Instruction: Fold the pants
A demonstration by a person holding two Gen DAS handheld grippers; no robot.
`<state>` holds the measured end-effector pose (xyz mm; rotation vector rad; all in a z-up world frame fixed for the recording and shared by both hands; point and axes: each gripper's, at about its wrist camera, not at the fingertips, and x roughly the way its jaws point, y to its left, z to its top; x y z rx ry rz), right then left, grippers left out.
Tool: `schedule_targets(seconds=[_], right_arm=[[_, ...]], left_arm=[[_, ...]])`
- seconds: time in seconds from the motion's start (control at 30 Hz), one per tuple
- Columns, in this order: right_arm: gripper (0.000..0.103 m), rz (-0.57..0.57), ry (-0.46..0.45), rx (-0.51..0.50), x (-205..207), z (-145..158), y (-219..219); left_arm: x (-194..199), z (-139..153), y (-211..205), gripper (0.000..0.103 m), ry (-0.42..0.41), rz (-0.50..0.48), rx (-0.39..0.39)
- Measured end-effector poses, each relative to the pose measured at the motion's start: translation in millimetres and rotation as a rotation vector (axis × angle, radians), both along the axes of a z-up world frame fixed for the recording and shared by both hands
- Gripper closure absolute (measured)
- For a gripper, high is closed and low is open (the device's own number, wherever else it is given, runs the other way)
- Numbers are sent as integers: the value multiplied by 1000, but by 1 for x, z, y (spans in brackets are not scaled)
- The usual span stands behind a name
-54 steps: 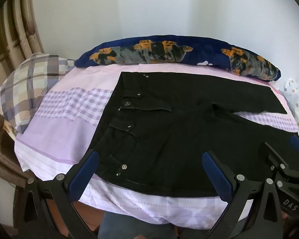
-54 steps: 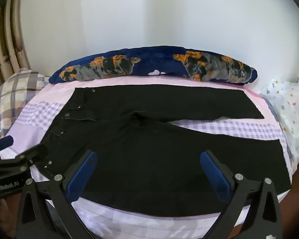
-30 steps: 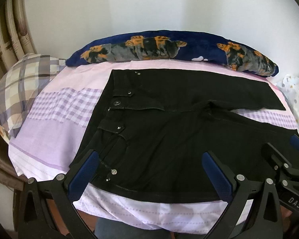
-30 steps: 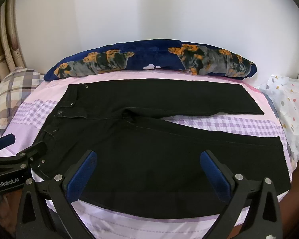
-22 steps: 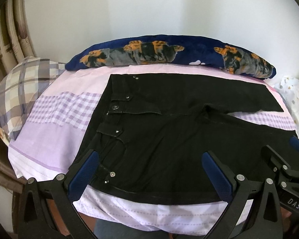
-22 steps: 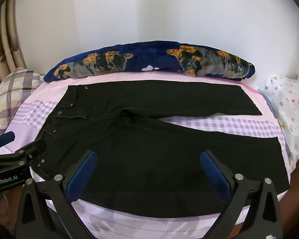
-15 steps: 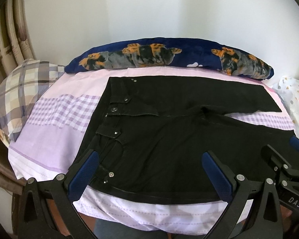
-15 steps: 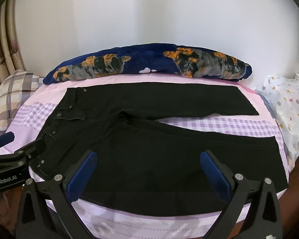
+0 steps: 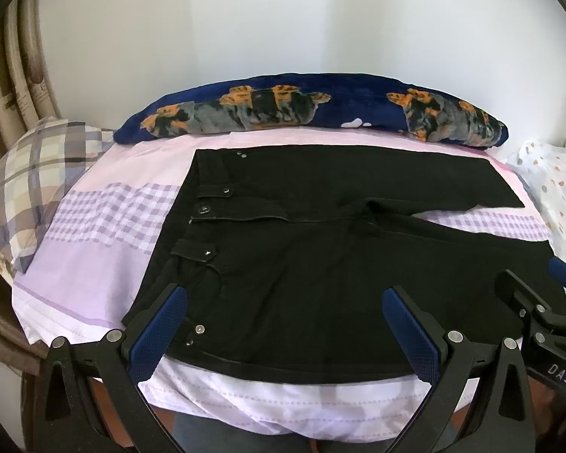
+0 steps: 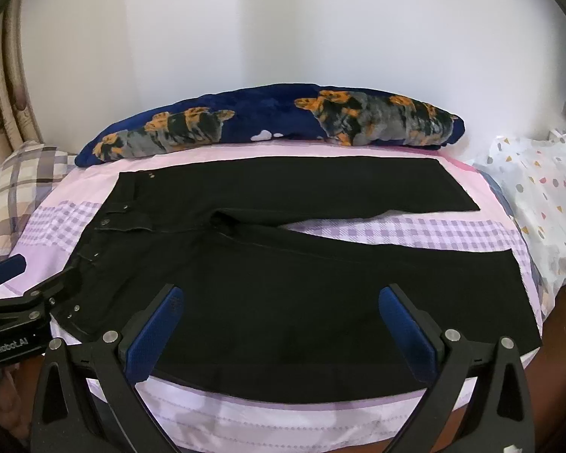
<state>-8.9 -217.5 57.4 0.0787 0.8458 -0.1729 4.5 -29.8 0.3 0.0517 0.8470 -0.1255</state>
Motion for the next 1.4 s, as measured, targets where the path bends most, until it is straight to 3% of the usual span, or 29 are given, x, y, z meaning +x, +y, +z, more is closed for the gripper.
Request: schedule_targets(seconds=[1.4], right_arm=[[2, -59, 33, -26, -6, -8, -17]], left_arm=[[-3, -4, -8, 0, -1, -13, 18]])
